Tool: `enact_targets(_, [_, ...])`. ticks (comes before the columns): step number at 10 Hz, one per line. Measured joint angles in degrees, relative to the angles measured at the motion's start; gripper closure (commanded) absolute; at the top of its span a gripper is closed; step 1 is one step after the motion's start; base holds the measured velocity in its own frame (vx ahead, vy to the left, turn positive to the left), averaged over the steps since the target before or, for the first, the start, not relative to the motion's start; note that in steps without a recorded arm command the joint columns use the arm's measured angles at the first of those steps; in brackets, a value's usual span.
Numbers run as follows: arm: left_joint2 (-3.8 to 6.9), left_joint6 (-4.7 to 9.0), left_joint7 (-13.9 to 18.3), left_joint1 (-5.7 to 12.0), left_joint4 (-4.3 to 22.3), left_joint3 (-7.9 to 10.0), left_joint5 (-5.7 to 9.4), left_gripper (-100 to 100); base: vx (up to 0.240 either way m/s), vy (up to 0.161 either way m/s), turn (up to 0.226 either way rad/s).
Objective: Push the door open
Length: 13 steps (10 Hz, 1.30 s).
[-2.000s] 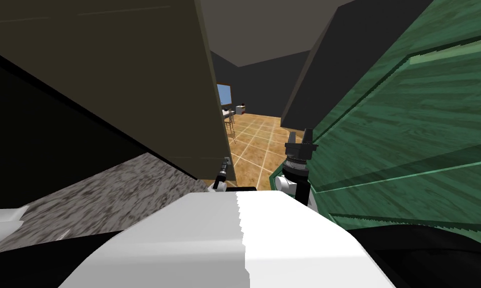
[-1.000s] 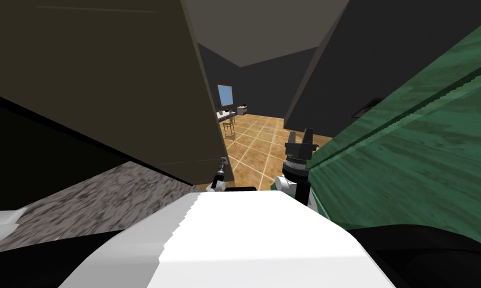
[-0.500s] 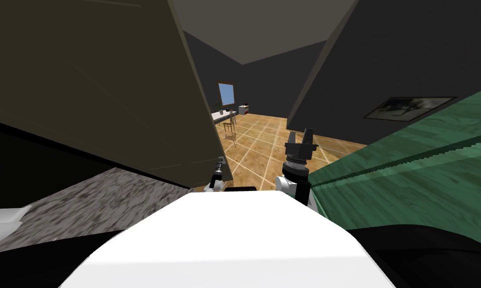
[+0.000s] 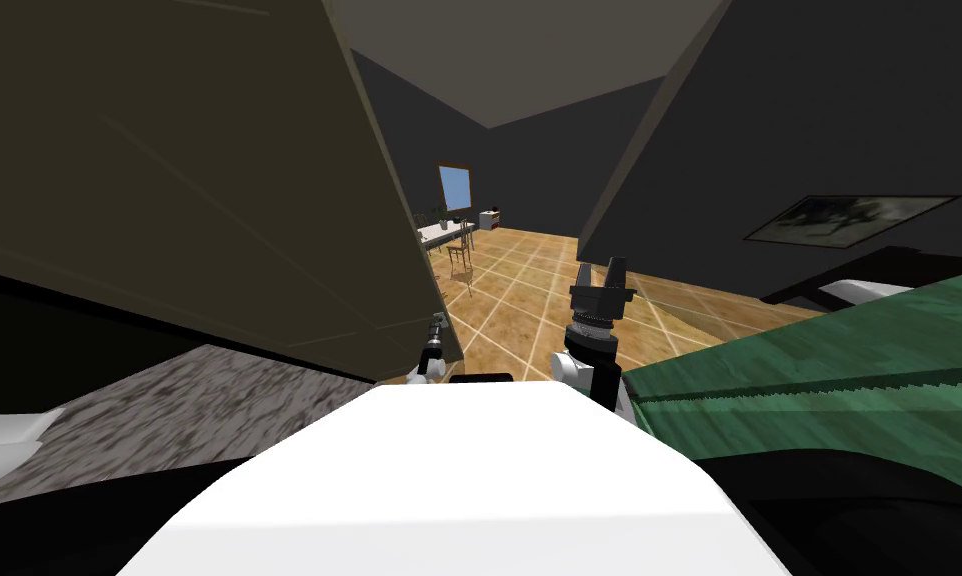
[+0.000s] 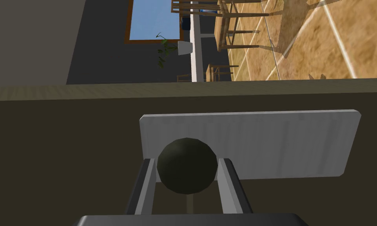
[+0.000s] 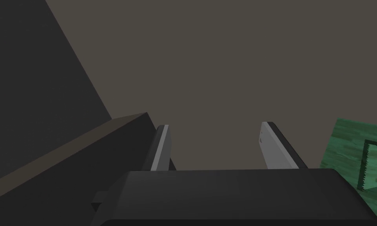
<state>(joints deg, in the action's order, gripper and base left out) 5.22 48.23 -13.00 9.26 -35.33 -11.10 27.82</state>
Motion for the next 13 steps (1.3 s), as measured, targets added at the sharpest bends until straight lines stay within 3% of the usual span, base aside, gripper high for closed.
enact_targets(2, [0.11,-0.10,-0.1,-0.37,-0.3,0.48,0.22,100,0.025,-0.017,0.017])
enact_targets(6, [0.16,-2.10,-1.6,-2.32,-3.4,2.74,1.24,100,0.144,-0.078,0.071])
enact_targets(7, [0.39,-1.39,-1.2,-1.40,-1.7,3.08,1.37,100,0.162,-0.020,0.019])
enact_targets(11, [0.47,-0.42,-1.7,-0.28,-0.2,5.87,2.48,100,0.199,-0.089,0.077])
enact_targets(13, [0.62,-0.64,-2.1,-0.84,-0.8,7.20,3.05,100,0.139,-0.051,0.050])
